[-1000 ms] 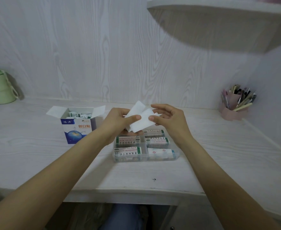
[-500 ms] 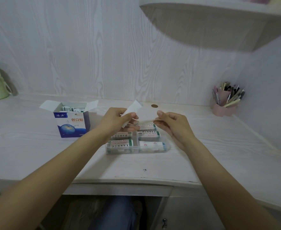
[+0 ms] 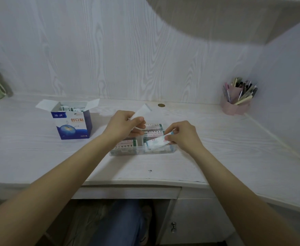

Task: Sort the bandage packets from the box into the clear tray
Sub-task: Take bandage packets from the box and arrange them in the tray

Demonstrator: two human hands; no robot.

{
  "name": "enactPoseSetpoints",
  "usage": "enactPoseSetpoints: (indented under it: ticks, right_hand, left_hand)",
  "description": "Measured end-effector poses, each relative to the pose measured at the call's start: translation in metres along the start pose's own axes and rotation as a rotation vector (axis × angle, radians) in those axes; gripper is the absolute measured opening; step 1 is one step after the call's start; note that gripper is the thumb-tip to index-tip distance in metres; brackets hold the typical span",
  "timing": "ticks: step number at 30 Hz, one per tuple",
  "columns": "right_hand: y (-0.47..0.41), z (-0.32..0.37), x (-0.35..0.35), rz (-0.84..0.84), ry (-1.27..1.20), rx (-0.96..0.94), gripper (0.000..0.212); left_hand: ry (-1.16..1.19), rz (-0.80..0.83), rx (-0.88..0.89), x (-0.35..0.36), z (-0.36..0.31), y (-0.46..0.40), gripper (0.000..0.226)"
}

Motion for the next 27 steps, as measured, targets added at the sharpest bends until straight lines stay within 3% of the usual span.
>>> enactPoseSetpoints:
  ticks: [3,8,23,27]
  right_hand:
    - [-0.004,0.01,0.008,0.074,0.214,-0.088,0.008]
    - [-0.004,0.017,0.018,0.176,0.485,-0.067,0.004]
    - [-0.002,0.03,0.017,0.247,0.618,-0.061,0.012]
    - [-0.003,0.03,0.008,0.12,0.5,-0.095,0.011]
  left_hand:
    - [-0.029,0.003,0.01,-0.001,0.0,0.001,0.019]
    - [-0.02,-0.002,0.013,-0.004,-0.001,0.003,0.019]
    - [-0.043,0.049,-0.009,-0.003,-0.002,0.007,0.02]
    - [-0.066,0.061,0.008,-0.006,-0.002,0.007,0.013]
Point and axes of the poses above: each hand's wrist, its own y-axis away from the middle knuckle, its own x-axis out of the palm, z = x × y, the point moved 2 cm from there along -y, towards the middle knuckle, and after that the axes turned 10 degrees about -x, right-handed, at the moved point
